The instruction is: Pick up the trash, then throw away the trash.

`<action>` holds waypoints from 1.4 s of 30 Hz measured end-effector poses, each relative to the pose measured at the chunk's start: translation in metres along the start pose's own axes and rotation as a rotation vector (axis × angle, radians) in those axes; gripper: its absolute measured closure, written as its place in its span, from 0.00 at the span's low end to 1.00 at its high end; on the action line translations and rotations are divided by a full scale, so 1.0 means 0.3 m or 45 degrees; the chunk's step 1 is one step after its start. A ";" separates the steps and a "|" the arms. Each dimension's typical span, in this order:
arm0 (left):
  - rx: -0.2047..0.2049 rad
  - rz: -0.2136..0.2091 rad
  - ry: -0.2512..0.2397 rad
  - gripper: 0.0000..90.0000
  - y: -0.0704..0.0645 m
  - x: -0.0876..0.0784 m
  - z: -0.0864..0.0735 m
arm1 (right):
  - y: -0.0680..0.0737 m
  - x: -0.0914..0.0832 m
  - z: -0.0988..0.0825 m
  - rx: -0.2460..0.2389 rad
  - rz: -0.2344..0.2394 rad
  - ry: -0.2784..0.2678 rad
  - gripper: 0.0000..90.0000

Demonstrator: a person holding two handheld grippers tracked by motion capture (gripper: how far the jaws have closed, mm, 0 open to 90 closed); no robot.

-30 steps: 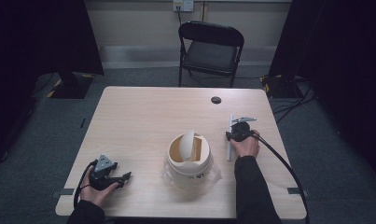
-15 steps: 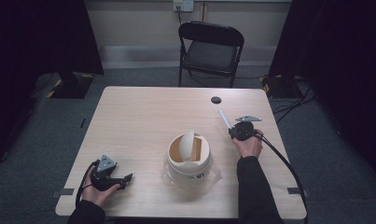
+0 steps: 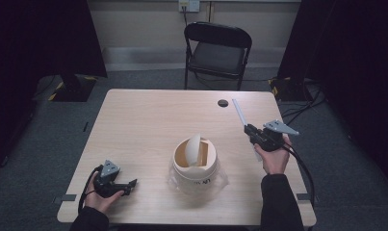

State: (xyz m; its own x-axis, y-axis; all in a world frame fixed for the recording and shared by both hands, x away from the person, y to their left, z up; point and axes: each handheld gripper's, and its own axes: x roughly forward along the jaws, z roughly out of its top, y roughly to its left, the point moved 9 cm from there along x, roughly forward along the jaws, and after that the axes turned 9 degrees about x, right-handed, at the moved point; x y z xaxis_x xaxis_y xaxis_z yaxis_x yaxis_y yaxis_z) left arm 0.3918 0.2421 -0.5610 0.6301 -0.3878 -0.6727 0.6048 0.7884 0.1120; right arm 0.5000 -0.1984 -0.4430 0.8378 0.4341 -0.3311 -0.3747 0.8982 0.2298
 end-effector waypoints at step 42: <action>-0.103 0.038 -0.668 0.38 0.057 -0.253 0.469 | 0.215 -0.188 0.233 -0.089 0.371 -0.426 0.90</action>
State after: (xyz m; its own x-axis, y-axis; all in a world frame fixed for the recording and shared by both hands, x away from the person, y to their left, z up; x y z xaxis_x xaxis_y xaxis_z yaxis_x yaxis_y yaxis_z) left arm 0.4227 0.2178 -0.4051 0.8180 -0.5351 -0.2111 0.5565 0.8291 0.0546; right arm 0.4564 -0.1698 -0.3457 0.7713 0.6341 0.0552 -0.6304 0.7491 0.2033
